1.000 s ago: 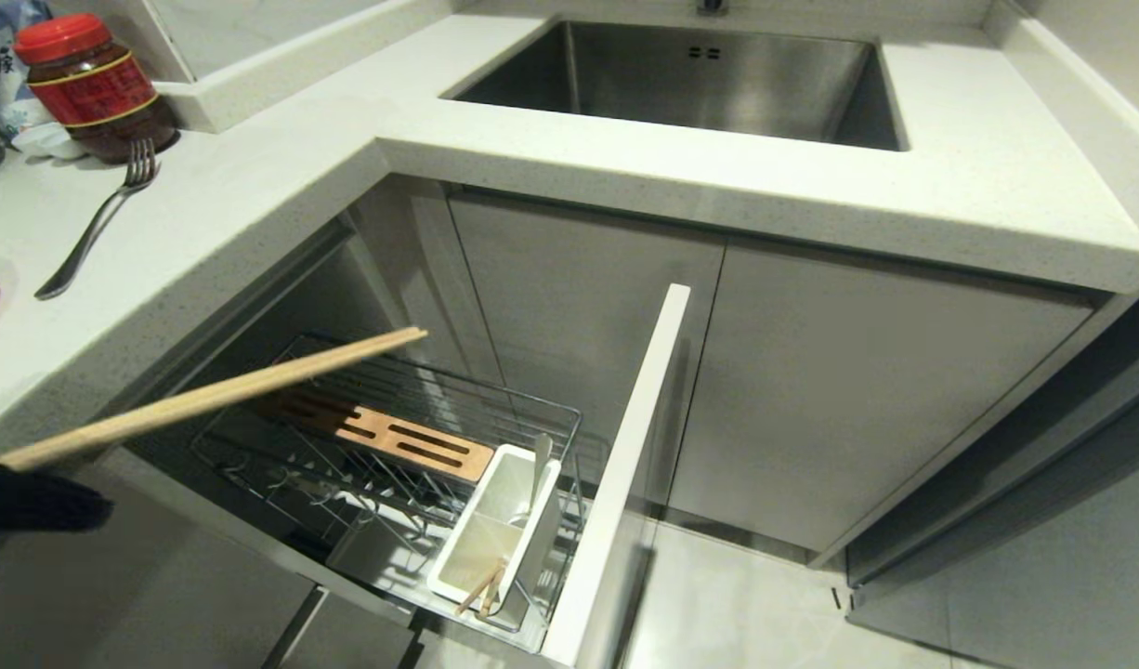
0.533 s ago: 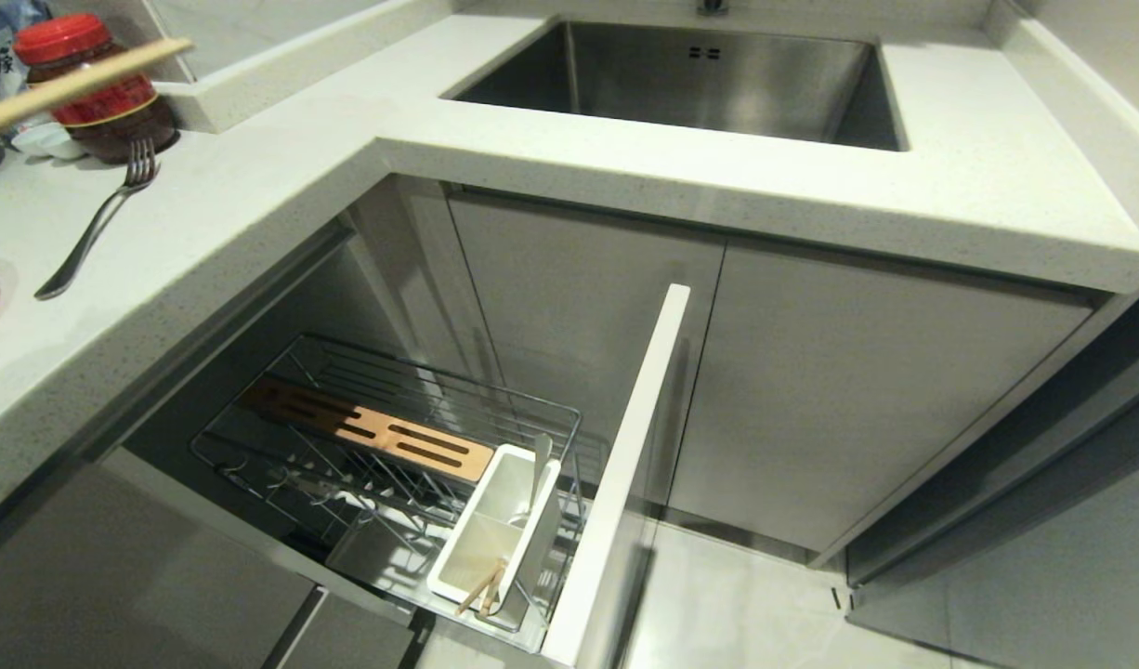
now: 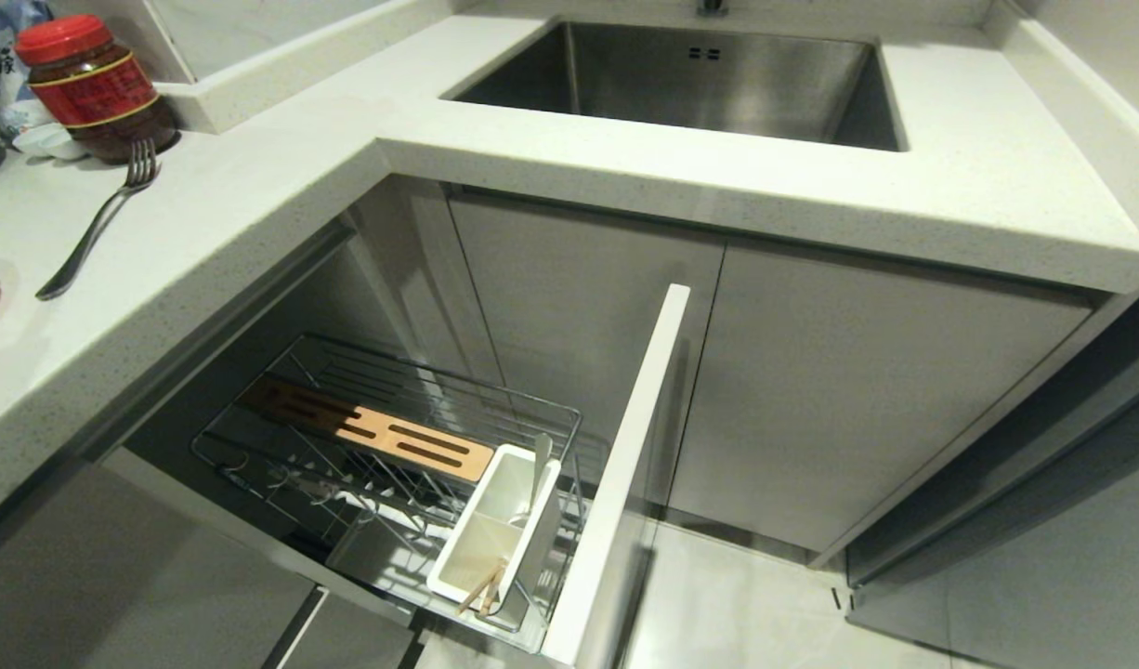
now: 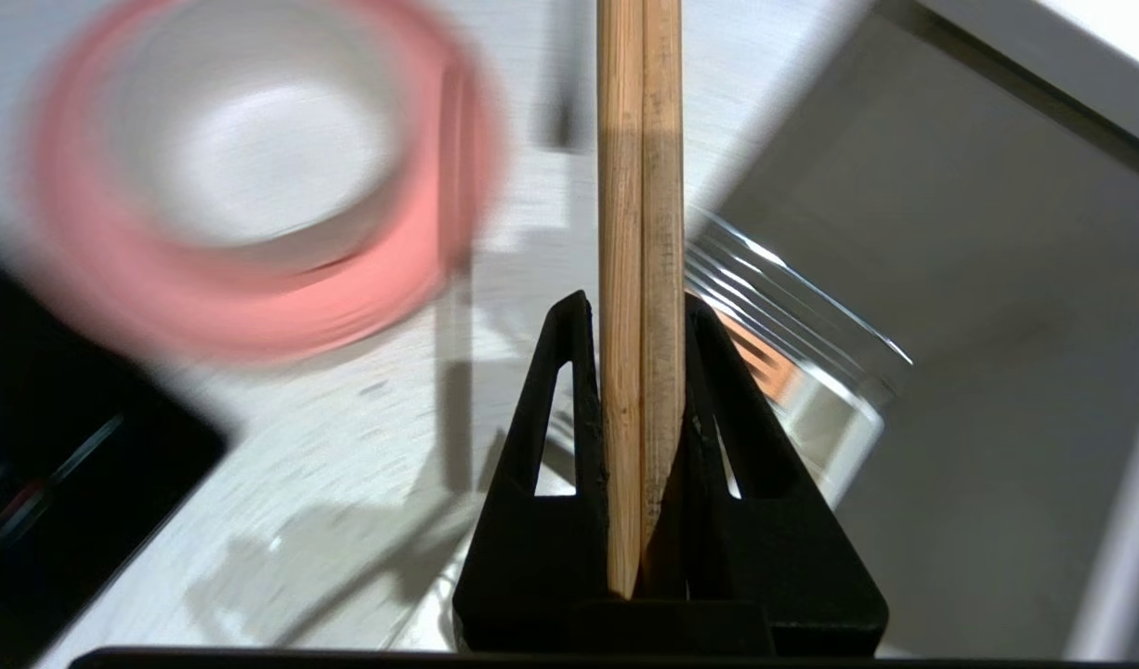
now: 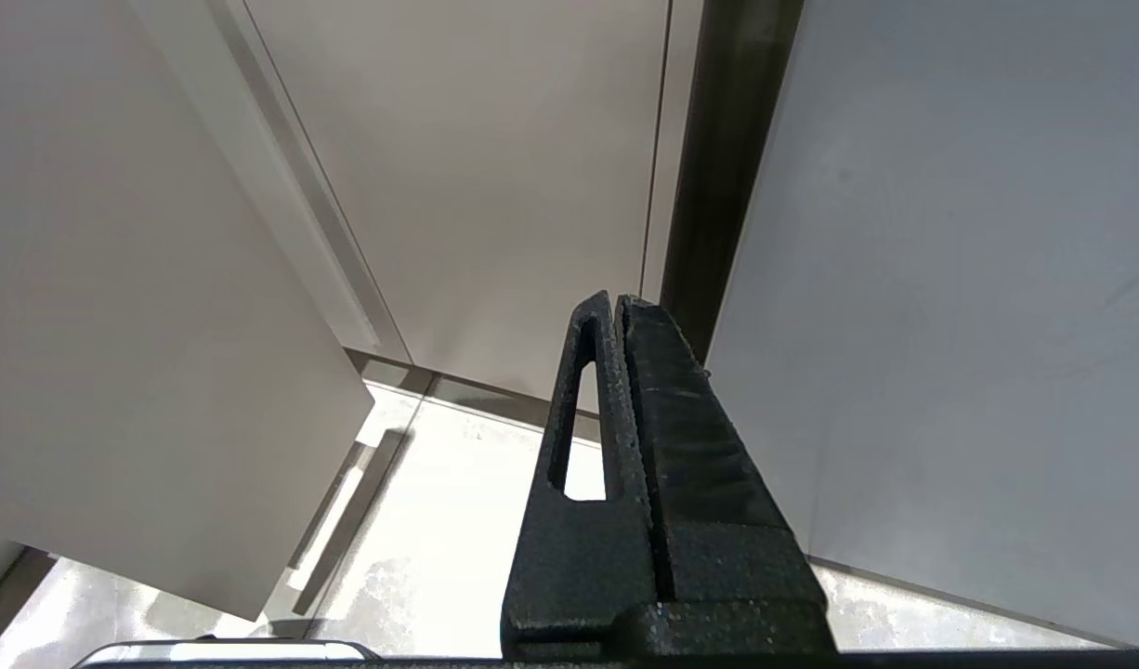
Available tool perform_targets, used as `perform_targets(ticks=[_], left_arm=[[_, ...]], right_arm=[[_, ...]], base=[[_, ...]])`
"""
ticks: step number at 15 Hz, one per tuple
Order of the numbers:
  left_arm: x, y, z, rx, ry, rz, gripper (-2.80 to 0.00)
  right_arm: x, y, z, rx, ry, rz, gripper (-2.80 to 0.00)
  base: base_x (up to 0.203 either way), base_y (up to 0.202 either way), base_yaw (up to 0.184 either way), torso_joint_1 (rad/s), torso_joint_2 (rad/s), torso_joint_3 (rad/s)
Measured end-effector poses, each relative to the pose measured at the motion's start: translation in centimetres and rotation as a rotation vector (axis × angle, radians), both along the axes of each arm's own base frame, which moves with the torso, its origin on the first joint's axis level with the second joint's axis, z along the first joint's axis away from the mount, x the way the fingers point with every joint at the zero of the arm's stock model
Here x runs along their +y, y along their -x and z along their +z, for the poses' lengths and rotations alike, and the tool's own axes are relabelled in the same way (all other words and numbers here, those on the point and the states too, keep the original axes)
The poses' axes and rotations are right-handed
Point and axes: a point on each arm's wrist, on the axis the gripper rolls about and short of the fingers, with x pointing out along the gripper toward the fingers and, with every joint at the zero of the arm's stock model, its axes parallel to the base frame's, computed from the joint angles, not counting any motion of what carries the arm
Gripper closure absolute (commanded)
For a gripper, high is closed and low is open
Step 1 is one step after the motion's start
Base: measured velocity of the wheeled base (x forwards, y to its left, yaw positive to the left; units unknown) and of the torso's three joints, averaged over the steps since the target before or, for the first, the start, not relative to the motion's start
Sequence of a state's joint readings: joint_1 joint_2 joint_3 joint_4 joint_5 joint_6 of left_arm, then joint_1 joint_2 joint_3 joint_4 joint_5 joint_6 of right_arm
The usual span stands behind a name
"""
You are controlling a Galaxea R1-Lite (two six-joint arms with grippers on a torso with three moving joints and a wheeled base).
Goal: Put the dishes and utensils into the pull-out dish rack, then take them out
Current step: Take the chopsticks out of the cupboard
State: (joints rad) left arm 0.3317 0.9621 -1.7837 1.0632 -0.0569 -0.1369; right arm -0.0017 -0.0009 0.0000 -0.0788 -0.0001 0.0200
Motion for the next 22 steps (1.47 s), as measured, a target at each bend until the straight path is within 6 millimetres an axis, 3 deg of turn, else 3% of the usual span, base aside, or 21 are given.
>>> perform_targets(ticks=[4,7,14,22], left_arm=[[0.1,-0.5,-1.2,0.0,0.122,0.34,0.0],[0.5,-1.1,-2.2,0.009,0.21,0.468,0.0],[3.3,-3.8,-4.7,0.136,0.35,0.556,0.0],[5.9,-6.1,-6.8,0.178,0.394,0.561,0.0]], right_arm=[[0.0,0.0,0.0,0.0,0.0,0.0,0.0],[0.0,0.0,0.0,0.0,0.0,0.0,0.0],[0.0,0.0,0.0,0.0,0.0,0.0,0.0],[0.0,0.0,0.0,0.0,0.0,0.0,0.0]], base=[[0.0,0.0,0.0,0.0,0.0,0.0],[0.0,0.0,0.0,0.0,0.0,0.0],[0.0,0.0,0.0,0.0,0.0,0.0],[0.0,0.0,0.0,0.0,0.0,0.0]])
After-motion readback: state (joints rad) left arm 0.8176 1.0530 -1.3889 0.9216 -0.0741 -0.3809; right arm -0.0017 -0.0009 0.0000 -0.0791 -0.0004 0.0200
